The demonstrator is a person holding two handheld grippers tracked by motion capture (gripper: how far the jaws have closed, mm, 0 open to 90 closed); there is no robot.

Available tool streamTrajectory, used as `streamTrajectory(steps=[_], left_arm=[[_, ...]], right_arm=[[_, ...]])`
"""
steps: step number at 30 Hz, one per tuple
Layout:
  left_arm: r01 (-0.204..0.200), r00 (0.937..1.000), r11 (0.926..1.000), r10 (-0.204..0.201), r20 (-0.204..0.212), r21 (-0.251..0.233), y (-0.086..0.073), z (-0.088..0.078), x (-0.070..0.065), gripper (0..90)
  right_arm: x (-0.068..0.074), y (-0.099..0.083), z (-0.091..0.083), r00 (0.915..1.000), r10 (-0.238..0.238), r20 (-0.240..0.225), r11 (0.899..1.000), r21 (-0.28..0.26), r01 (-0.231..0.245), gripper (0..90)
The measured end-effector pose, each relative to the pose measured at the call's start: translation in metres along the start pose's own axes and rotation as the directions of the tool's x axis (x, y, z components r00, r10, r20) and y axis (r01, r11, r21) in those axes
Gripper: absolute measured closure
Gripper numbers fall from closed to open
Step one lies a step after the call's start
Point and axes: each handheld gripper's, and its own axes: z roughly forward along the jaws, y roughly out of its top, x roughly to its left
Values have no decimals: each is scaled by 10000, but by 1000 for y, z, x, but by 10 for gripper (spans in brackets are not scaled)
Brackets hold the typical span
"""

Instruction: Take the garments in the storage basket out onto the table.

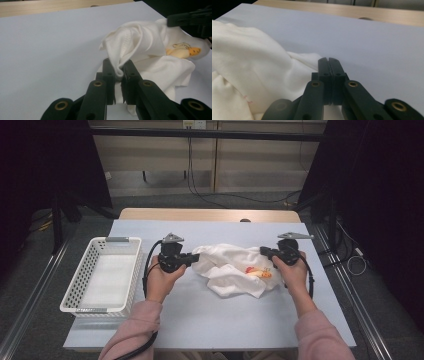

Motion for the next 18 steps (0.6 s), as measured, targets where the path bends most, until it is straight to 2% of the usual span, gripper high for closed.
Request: streamTrajectory(steps=[1,2,3,4,6,8,9,10,11,12,13,16,18], left_arm=[[-26,10000,10000,26,39,-20,0,0,-1,830],[-52,9999,9999,51,156,107,0,2,-4,829],[-270,9995,9993,267,154,239,0,3,-6,830],[-236,9995,9995,232,213,215,-1,5,-9,829],[-457,9987,9982,448,237,390,-2,7,-13,829],[-426,9989,9985,418,232,356,-3,9,-15,829],[-455,9985,9977,439,314,494,-3,10,-17,829],[-419,9987,9980,405,305,480,-5,12,-19,829],[-547,9981,9969,530,321,557,-5,13,-19,829],[-503,9985,9966,487,267,649,-5,13,-19,829],[-503,9985,9966,487,267,649,-5,13,-19,829],[-600,9978,9952,575,341,779,-6,12,-18,829],[-497,9981,9965,472,385,668,-7,13,-20,829]], right_arm=[[-3,-4,-7,10000,63,1,10000,53,-63,899],[-8,-15,-19,9997,241,-52,9995,184,-240,900],[-9,-21,-23,9998,204,-74,9992,353,-202,900],[-9,-27,-26,9999,137,-74,9986,515,-133,900],[-8,-36,-30,9998,-185,-110,9966,802,194,898],[-6,-39,-31,9997,-227,-87,9964,818,234,896],[-5,-41,-31,9994,-327,-107,9959,843,335,882],[-1,-39,-29,9985,-551,17,9953,794,548,749],[1,-36,-28,9976,-664,171,9959,629,652,733],[4,-31,-27,9976,-666,165,9964,528,656,694],[4,-31,-27,9976,-666,165,9964,528,656,694],[18,-7,-12,9972,-747,-62,9971,131,748,537],[26,5,-2,9968,-757,-272,9971,-48,756,526]])
